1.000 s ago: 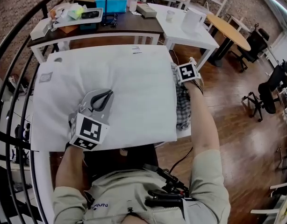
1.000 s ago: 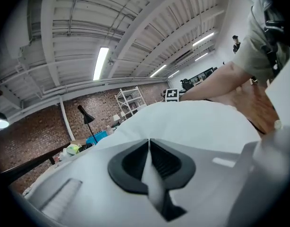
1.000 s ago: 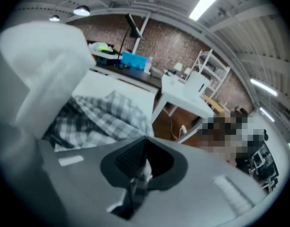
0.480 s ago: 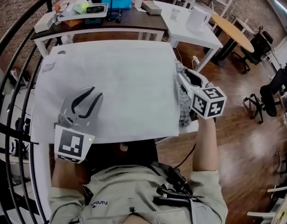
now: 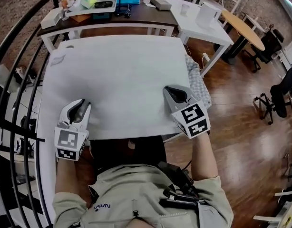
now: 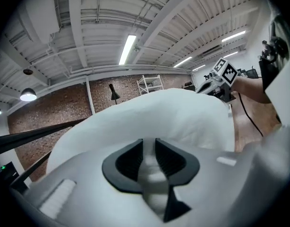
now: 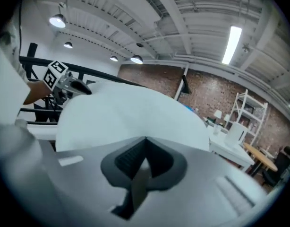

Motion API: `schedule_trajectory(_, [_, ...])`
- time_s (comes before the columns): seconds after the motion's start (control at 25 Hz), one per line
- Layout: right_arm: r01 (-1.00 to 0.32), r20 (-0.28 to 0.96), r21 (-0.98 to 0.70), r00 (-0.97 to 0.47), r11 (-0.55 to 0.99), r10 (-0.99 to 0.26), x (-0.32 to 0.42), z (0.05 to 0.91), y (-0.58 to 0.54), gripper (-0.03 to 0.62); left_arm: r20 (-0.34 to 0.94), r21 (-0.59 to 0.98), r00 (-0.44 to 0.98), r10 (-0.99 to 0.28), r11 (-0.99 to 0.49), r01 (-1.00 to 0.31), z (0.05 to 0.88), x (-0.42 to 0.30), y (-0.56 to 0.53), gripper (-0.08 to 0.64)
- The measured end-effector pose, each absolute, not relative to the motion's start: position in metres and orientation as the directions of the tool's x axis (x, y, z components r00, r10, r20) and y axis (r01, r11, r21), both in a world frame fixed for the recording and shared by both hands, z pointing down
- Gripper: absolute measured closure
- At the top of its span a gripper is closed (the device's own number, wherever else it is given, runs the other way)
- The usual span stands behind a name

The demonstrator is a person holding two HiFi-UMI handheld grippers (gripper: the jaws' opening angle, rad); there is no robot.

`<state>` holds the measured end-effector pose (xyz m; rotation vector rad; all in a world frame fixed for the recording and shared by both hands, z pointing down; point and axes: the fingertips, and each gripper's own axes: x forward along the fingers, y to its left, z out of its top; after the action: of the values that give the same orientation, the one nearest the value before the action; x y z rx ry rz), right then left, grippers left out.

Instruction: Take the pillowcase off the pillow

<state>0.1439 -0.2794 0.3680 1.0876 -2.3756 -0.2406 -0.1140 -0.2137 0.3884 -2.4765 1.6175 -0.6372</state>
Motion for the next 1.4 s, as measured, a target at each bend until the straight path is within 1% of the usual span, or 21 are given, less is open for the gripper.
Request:
schedule_trajectory(0.16, [-0.683, 0.346, 0.474, -0.436, 0.556, -0.831, 0.143, 0.377, -0.341, 0.588, 0.274, -0.32, 0.337, -0.901, -0.416, -0.851, 0.401, -0.104, -0.261, 0.469])
schedule_trajectory(0.28, [-0.688, 0.337, 0.501, -0.404, 0.525, -0.85, 0.139, 0.38, -0.369, 0.589, 0.276, -0.314, 0.329, -0.903, -0.408, -0.857, 0.406, -0.103, -0.285, 0.471])
schedule_trajectory(0.48, [-0.727, 0.3, 0.461, -0.412, 0.509, -0.861, 0.14, 0.374, -0.366, 0.589, 0.266, -0.308, 0.333, -0.905, -0.407, -0.86, 0.408, -0.104, -0.285, 0.475])
schedule_trajectory(0.64, [-0.791, 0.221, 0.407, -0.399, 0.456, -0.89, 0.146, 0.356, -0.347, 0.588, 0.231, -0.325, 0.316, -0.92, -0.379, -0.867, 0.396, -0.106, -0.271, 0.485])
schedule_trajectory(0.72, [-0.824, 0.177, 0.356, -0.403, 0.44, -0.898, 0.148, 0.345, -0.333, 0.588, 0.188, -0.316, 0.297, -0.936, -0.344, -0.884, 0.383, -0.108, -0.258, 0.491])
schedule_trajectory(0.88, [-0.857, 0.076, 0.292, -0.421, 0.424, -0.904, 0.139, 0.325, -0.305, 0.589, 0.071, -0.254, 0.265, -0.962, -0.274, -0.928, 0.354, -0.11, -0.233, 0.512])
schedule_trajectory(1.12, [-0.886, 0.021, 0.214, -0.417, 0.411, -0.909, 0.121, 0.323, -0.272, 0.589, -0.056, -0.123, 0.194, -0.979, -0.186, -0.975, 0.329, -0.098, -0.204, 0.541])
schedule_trajectory(1.28, [-0.887, -0.016, 0.177, -0.437, 0.427, -0.899, 0.112, 0.321, -0.235, 0.589, -0.092, -0.006, 0.17, -0.981, -0.17, -0.985, 0.321, -0.087, -0.184, 0.554])
schedule_trajectory(1.4, [-0.882, -0.033, 0.175, -0.449, 0.438, -0.893, 0.115, 0.323, -0.205, 0.589, -0.091, 0.009, 0.163, -0.982, -0.164, -0.986, 0.325, -0.08, -0.163, 0.554])
